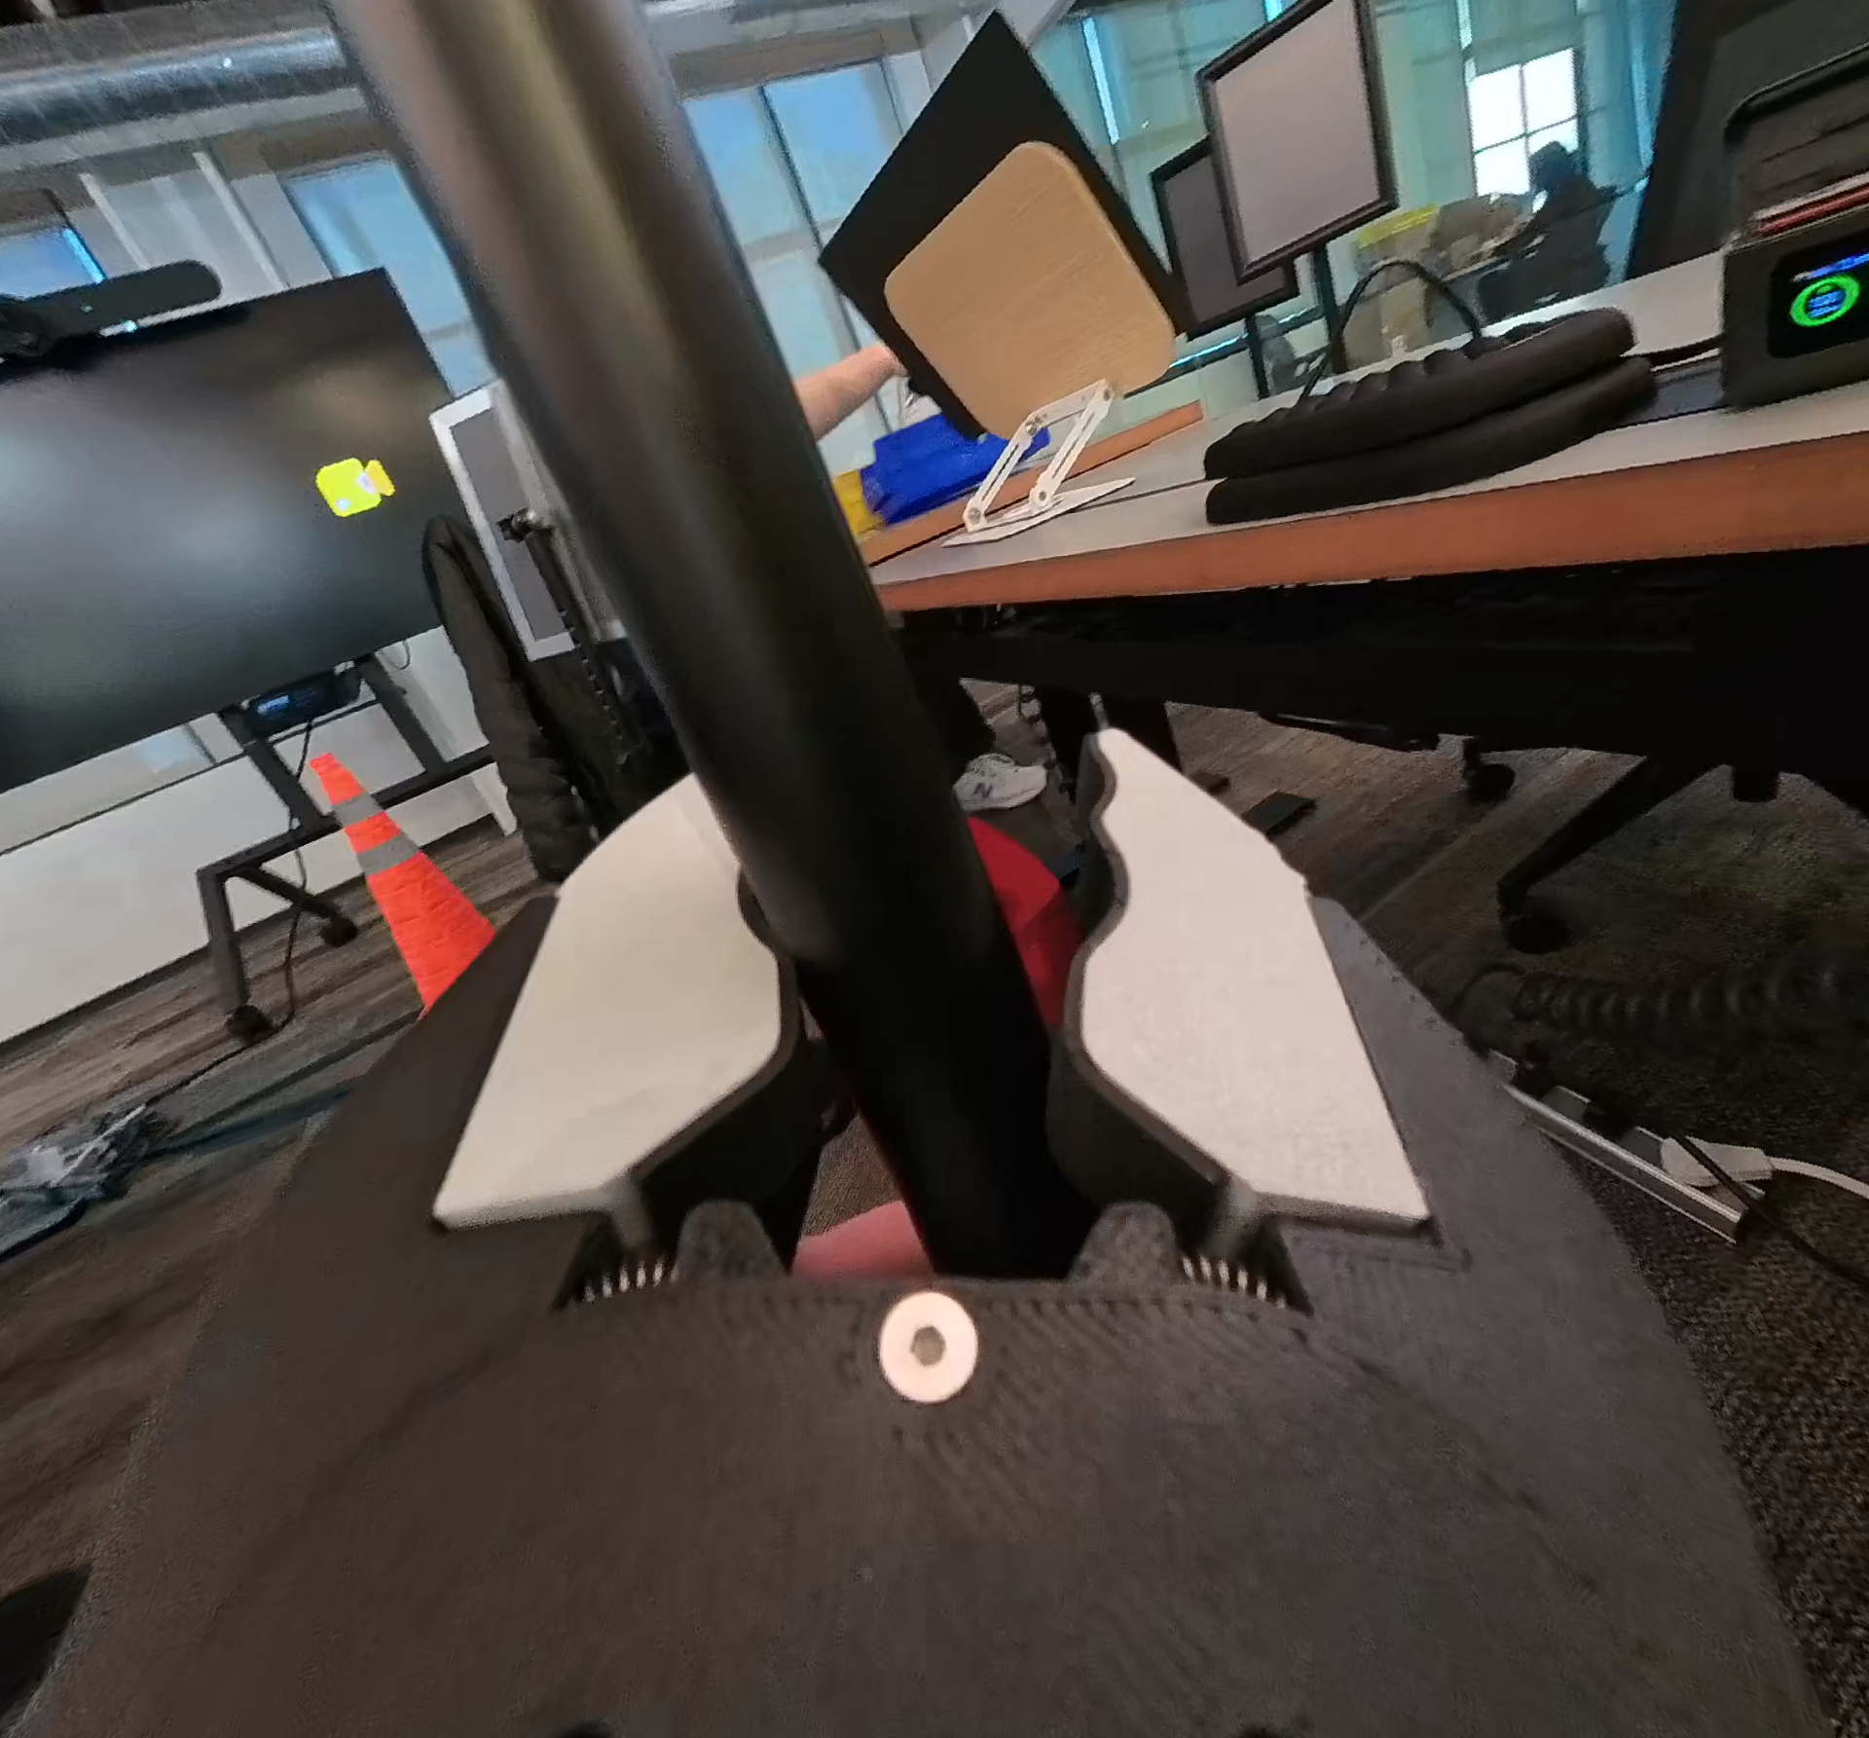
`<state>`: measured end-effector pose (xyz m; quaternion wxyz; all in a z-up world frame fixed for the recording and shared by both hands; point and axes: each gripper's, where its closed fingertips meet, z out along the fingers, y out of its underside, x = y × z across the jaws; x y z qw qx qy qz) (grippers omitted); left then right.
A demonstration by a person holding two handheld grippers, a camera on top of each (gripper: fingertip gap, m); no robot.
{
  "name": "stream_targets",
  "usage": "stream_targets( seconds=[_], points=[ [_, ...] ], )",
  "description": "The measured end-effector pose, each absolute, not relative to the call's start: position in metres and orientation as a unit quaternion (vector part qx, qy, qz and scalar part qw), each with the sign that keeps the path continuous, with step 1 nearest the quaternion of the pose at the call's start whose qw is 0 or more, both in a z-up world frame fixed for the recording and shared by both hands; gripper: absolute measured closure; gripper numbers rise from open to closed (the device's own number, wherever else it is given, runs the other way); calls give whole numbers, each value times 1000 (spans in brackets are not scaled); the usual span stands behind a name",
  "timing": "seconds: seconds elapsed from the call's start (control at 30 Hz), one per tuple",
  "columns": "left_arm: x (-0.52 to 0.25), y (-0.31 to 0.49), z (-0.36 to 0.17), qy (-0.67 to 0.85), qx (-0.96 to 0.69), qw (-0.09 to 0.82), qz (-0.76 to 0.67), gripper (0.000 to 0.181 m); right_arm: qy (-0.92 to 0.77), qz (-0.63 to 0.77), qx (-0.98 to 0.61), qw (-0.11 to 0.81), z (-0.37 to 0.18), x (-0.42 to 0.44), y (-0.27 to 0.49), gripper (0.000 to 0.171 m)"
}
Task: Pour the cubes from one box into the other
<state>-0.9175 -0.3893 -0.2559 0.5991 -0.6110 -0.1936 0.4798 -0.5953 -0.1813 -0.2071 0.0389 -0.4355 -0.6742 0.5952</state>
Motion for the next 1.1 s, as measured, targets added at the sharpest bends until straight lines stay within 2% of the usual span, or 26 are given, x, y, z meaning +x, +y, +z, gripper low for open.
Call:
stream_targets(
  seconds=[0.03, 0.33, 0.53, 0.87, 1.1],
  points=[
    [-918, -391, -257, -204, -612, 595, 480, 128, -670, 602, -433, 28, -206, -593, -181, 148],
    [-910, -414, -276, -326, -639, 526, 458, 130, -645, 633, -429, 11, -196, -594, -177, 148],
    [-893, -416, -289, -354, -676, 495, 416, 130, -641, 629, -439, 17, -198, -594, -173, 147],
    [-853, -414, -298, -292, -744, 484, 358, 122, -609, 656, -446, 1, -191, -595, -165, 148],
    [-828, -418, -305, -277, -773, 474, 318, 124, -597, 665, -449, -7, -188, -594, -160, 148]
  ],
)
